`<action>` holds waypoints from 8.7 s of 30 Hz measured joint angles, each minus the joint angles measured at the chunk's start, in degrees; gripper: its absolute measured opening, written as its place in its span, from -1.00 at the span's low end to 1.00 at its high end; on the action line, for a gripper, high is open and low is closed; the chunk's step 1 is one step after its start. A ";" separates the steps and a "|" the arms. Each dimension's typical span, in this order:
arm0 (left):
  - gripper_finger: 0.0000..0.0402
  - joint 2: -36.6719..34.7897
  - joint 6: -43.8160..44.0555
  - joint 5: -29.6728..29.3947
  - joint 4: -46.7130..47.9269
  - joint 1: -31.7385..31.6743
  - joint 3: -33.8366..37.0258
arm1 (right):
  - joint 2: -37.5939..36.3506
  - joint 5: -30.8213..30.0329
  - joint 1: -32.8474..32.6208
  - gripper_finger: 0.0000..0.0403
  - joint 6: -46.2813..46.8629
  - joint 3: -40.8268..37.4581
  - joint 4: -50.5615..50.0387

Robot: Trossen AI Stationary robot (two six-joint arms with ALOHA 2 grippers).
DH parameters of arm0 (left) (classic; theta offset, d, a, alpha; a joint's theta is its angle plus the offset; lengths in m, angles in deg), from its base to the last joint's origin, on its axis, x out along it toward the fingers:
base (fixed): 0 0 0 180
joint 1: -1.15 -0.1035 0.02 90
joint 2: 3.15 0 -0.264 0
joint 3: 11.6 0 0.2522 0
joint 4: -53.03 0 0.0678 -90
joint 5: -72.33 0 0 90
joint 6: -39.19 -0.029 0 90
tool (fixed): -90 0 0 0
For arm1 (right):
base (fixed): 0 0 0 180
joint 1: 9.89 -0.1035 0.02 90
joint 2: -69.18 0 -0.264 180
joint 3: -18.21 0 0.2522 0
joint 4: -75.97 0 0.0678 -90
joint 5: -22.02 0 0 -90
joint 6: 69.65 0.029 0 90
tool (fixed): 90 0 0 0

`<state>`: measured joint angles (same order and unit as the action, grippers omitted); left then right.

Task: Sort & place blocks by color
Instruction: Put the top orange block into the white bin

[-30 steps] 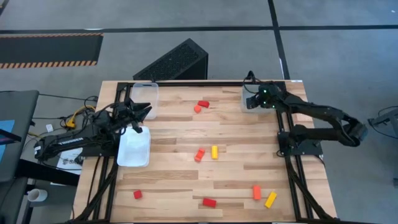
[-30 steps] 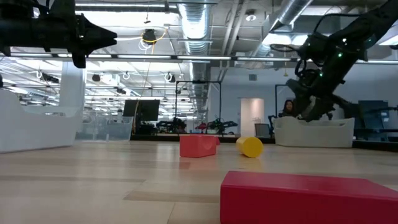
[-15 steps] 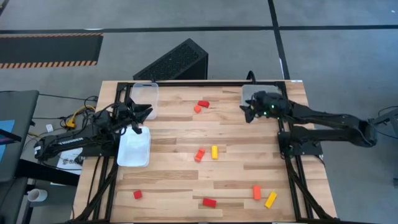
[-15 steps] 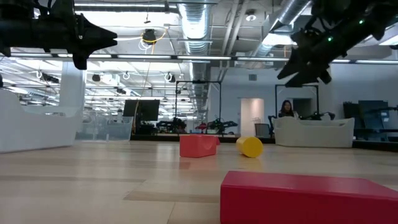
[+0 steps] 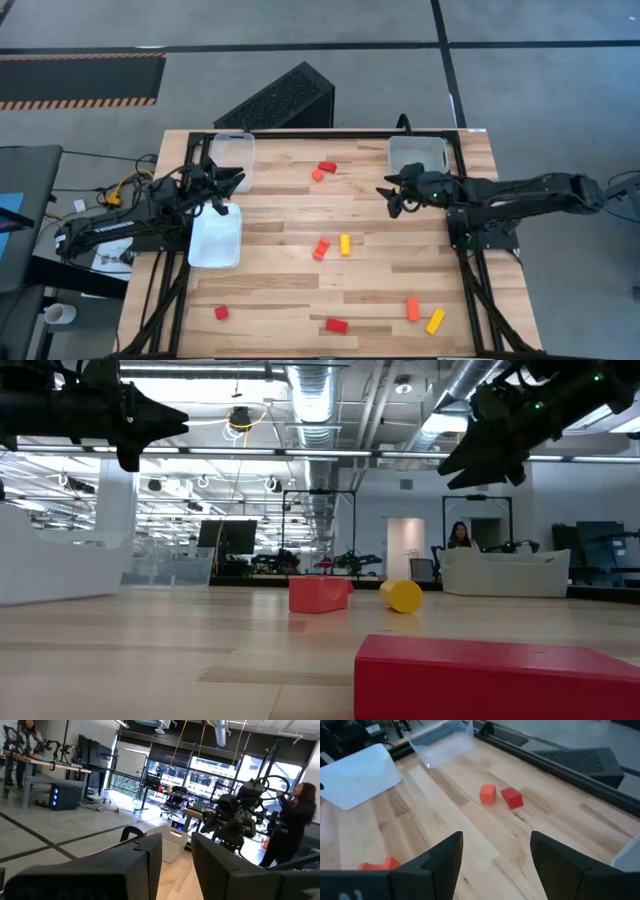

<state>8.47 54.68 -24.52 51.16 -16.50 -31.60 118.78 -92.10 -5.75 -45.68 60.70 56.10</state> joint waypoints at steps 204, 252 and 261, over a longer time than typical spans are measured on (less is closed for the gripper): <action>-0.45 70.04 -4.29 3.20 65.80 4.42 -65.22 | -0.33 11.73 -8.24 0.04 -2.98 -11.32 31.87; -0.43 41.86 43.25 -0.17 76.52 31.32 -28.27 | -21.88 16.10 -14.90 0.04 -9.46 -11.34 24.91; -0.43 39.66 42.83 0.37 71.37 30.14 -23.39 | -21.88 14.91 -14.91 0.04 -9.46 -11.34 24.99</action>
<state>48.13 97.51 -24.15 122.52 13.64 -54.99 96.90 -77.19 -20.66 -55.13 49.36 81.08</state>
